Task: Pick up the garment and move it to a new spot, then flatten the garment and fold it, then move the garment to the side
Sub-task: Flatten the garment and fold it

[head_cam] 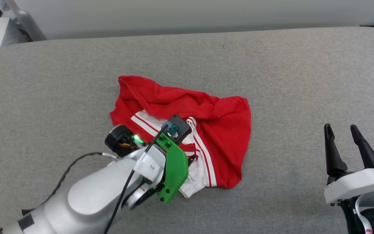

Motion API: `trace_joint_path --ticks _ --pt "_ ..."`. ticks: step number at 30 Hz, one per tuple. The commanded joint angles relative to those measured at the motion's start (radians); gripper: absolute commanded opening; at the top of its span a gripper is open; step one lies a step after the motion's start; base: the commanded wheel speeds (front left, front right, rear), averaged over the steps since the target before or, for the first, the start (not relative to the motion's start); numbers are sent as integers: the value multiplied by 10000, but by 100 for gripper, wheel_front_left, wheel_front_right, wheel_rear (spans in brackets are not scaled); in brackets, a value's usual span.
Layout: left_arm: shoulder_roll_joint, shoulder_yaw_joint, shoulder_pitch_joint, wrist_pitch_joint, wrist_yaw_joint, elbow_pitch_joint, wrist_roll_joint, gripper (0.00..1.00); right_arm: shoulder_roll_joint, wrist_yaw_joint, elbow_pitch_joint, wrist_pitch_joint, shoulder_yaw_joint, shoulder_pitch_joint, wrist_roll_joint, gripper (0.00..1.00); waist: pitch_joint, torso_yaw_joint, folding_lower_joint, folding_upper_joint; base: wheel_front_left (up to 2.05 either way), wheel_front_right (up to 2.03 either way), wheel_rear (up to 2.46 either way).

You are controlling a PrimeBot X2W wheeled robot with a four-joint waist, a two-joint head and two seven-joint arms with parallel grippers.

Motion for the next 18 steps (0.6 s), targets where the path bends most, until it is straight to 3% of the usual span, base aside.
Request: trace_joint_path --ticks 1,5,7,8,14,18 --pt "-37 -95 -301 184 -158 219 123 100 -16 -7 49 -79 18 -160 37 100 184 -163 1 -1 0 0 0" --pt "-163 -479 -616 892 -711 828 31 100 -16 -7 121 -160 44 -247 92 100 358 -275 1 -1 0 0 0" --pt "-244 -551 -697 982 -878 1000 -3 42 -16 -7 156 -200 27 -277 108 100 421 -298 1 -1 0 0 0" --pt "-286 -542 -726 936 -904 1076 -6 0 -16 -7 176 -220 11 -289 115 100 445 -301 1 -1 0 0 0" --pt "-393 -270 -741 210 -710 1127 89 0 -16 -7 260 -287 -105 -293 122 100 482 -147 1 -1 0 0 0" --pt "-269 137 -611 -602 -198 785 239 0 -16 -7 297 -277 -137 -282 110 100 367 34 1 -1 0 0 0"
